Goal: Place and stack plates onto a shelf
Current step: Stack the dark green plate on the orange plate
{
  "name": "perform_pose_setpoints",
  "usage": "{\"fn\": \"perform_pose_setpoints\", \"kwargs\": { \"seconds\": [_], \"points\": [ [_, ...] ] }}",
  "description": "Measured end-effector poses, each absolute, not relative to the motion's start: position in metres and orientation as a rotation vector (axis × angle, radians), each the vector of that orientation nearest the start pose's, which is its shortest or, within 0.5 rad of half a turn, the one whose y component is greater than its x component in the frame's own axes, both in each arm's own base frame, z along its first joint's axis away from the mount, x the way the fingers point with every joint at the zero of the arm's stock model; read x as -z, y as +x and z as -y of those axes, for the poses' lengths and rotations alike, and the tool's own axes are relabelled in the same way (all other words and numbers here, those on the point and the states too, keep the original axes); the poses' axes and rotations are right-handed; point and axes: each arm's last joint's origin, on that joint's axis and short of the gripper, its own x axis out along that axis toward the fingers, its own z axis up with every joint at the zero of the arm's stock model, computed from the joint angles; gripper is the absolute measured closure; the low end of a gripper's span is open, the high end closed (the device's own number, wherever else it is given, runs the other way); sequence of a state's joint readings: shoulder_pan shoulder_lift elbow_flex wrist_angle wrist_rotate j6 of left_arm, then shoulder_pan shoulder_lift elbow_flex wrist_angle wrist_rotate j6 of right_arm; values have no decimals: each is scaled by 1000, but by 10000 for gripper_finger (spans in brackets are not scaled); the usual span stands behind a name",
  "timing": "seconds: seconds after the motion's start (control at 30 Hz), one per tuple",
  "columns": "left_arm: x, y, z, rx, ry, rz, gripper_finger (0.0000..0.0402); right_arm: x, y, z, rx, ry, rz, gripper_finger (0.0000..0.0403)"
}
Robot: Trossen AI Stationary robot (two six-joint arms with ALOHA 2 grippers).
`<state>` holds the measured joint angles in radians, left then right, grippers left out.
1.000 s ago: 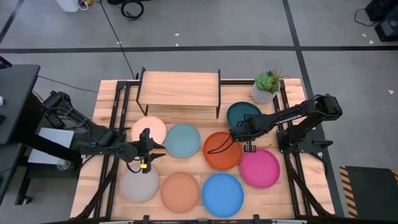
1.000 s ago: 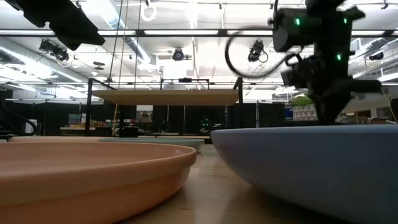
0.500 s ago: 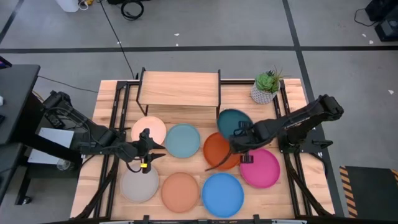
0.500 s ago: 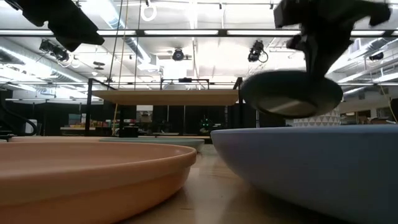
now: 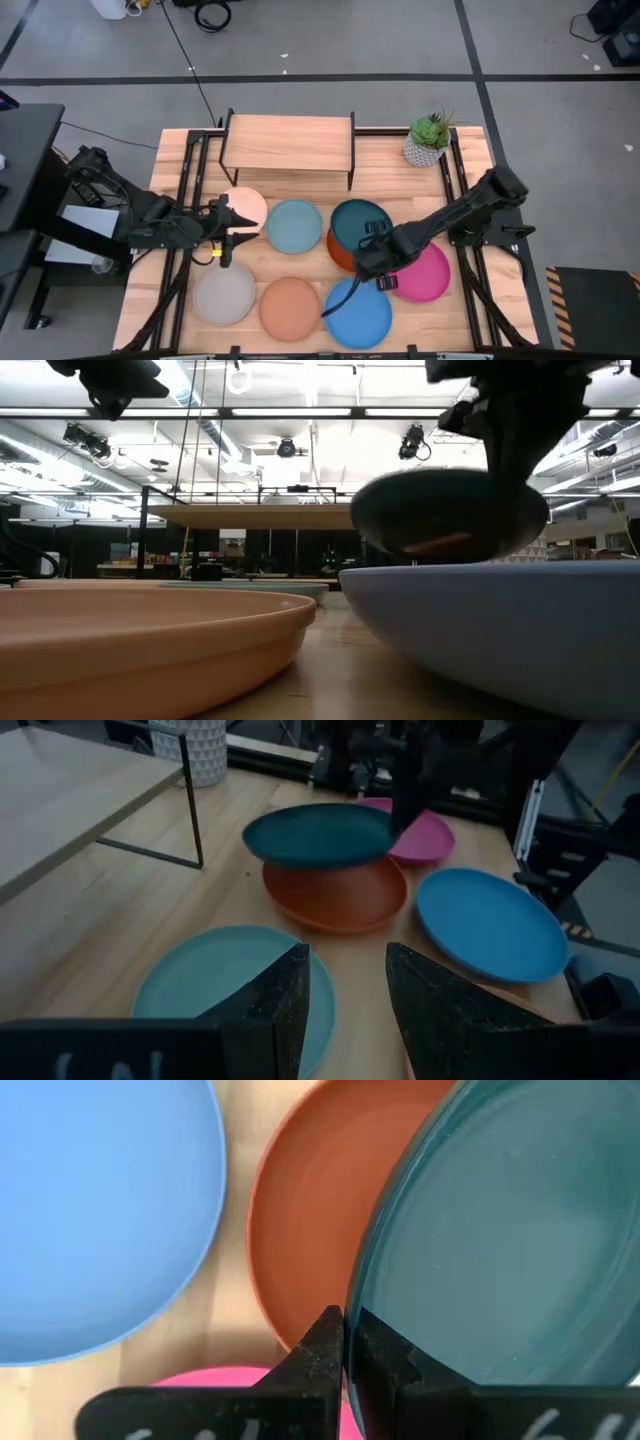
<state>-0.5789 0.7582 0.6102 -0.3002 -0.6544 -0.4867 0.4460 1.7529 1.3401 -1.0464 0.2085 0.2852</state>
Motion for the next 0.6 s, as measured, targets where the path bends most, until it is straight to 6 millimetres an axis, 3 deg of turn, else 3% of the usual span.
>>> {"fn": "perform_pose_setpoints", "kwargs": {
  "seconds": [0.27,0.6],
  "points": [
    [-273,138,69,-157,-235,-319,260,-198,323,-156,-7,-306,-1548,376],
    [-273,138,69,-168,-225,-315,260,-181,330,-161,-36,-280,-1585,364]
  ]
}}
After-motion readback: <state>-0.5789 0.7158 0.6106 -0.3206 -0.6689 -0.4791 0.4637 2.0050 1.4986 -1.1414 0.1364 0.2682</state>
